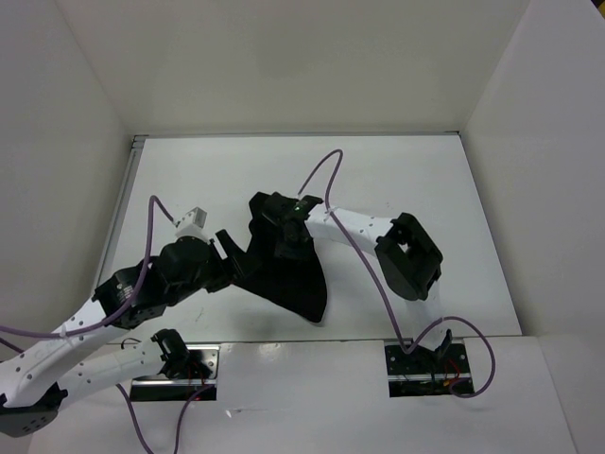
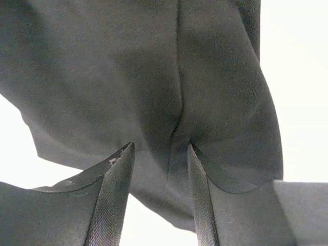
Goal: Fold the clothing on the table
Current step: Move the skirt to the center of the board
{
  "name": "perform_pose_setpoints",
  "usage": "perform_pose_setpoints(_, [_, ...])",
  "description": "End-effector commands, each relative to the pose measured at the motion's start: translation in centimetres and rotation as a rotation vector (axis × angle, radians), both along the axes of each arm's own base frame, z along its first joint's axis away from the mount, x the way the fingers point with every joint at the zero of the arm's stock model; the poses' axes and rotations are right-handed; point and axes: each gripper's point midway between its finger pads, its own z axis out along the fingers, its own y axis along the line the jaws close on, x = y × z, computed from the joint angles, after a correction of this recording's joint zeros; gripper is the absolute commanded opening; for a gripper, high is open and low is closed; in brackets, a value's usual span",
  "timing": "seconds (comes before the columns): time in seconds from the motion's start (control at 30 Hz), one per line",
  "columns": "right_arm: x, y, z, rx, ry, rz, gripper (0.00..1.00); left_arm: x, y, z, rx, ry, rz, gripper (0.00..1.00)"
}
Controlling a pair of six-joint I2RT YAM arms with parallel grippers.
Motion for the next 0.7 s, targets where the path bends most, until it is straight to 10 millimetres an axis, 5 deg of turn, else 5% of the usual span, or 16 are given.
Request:
perform_pose_setpoints(0.0, [0.2, -0.2, -1.5, -0.042, 0.002, -0.021, 0.51, 0.3, -0.3, 0.2, 0.002, -0.022, -0.017, 0.77])
perform_pose_setpoints(0.13, [0.5, 0.2, -1.4, -0.026, -0.01, -0.021, 0.32, 0.0, 0.0, 0.1, -0.007, -0.02, -0.012, 0.77])
perform_pose_setpoints(0.17, [0.5, 0.2, -1.4, -0.026, -0.01, -0.021, 0.18, -0.1, 0.1, 0.3, -0.014, -0.026, -0.012, 0.77])
perform_pose_setpoints(0.27, [1.1, 0.1, -0.7, -0.037, -0.034, -0.028, 0.0, -0.3, 0.3, 0.0, -0.015, -0.017, -0.007, 0.77])
perform_pose_setpoints(0.4, [1.3, 0.1, 5.0, -0.043, -0.157, -0.013, 0.0, -0.1, 0.7, 0.2, -0.005, -0.026, 0.012, 0.77])
perform_pose_setpoints(0.57, [1.0, -3.1, 12.0, -0.037, -0.273, -0.026, 0.06, 0.1, 0.5, 0.1, 0.011, -0.023, 0.007, 0.77])
perform_pose_setpoints(0.67, [0.4, -5.2, 10.8, -0.06, -0.241, -0.031, 0.08, 0.5, 0.1, 0.3, 0.012, -0.034, 0.0, 0.77])
